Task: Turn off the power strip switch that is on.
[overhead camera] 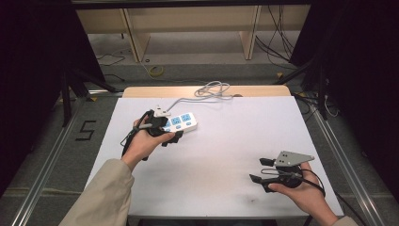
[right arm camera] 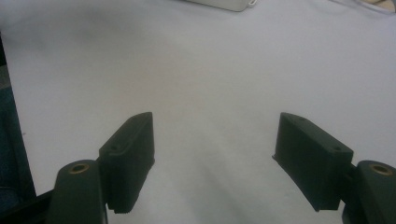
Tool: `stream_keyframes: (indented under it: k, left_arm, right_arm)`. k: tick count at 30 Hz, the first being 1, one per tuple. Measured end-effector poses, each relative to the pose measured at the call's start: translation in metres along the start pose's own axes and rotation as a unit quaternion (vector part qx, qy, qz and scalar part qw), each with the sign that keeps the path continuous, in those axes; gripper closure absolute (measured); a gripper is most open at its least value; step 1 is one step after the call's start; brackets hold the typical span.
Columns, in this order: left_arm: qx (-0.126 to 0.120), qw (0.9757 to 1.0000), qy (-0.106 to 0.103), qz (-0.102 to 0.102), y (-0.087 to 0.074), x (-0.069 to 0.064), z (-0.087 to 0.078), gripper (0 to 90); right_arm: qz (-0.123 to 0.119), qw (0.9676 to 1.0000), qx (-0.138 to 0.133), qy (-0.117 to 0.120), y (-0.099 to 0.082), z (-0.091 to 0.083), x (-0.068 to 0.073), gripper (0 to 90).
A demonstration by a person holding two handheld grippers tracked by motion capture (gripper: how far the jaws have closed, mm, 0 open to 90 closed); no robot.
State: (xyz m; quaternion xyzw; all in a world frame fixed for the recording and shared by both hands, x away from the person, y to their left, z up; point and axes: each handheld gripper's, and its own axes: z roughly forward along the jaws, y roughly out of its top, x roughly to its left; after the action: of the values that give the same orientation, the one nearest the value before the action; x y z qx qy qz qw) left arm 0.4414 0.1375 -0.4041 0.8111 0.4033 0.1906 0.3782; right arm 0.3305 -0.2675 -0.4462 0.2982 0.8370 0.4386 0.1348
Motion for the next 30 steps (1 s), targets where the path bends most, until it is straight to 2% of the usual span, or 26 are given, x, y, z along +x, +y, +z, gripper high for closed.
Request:
stream_keyframes:
  k: [3, 11, 18, 20, 27, 30]
  left_arm:
    - [-0.013, 0.9999, -0.005, 0.009, -0.008, -0.008, -0.008, 21.1]
    - [-0.027, 0.9988, -0.019, 0.036, -0.035, -0.025, -0.023, 20.9]
    - [-0.029, 0.9985, -0.019, 0.042, -0.059, -0.032, -0.036, 20.8]
    - [-0.028, 0.9982, -0.015, 0.051, -0.065, -0.033, -0.040, 20.6]
    - [-0.029, 0.9984, -0.014, 0.048, -0.086, -0.037, -0.052, 20.6]
    - [-0.024, 0.9983, -0.010, 0.052, -0.095, -0.039, -0.056, 20.6]
  right_arm:
    - [0.000, 1.0000, 0.000, 0.001, 0.000, 0.000, 0.000, 28.6]
    - [0.001, 1.0000, -0.001, 0.000, 0.000, 0.000, 0.000, 28.4]
    - [0.000, 1.0000, 0.000, 0.001, 0.000, 0.000, 0.000, 28.3]
    - [-0.001, 1.0000, 0.001, 0.001, 0.000, 0.000, 0.000, 28.2]
    - [0.000, 1.0000, 0.000, 0.001, 0.000, 0.000, 0.000, 28.0]
    - [0.000, 1.0000, 0.001, 0.001, -0.001, 0.000, 0.000, 28.0]
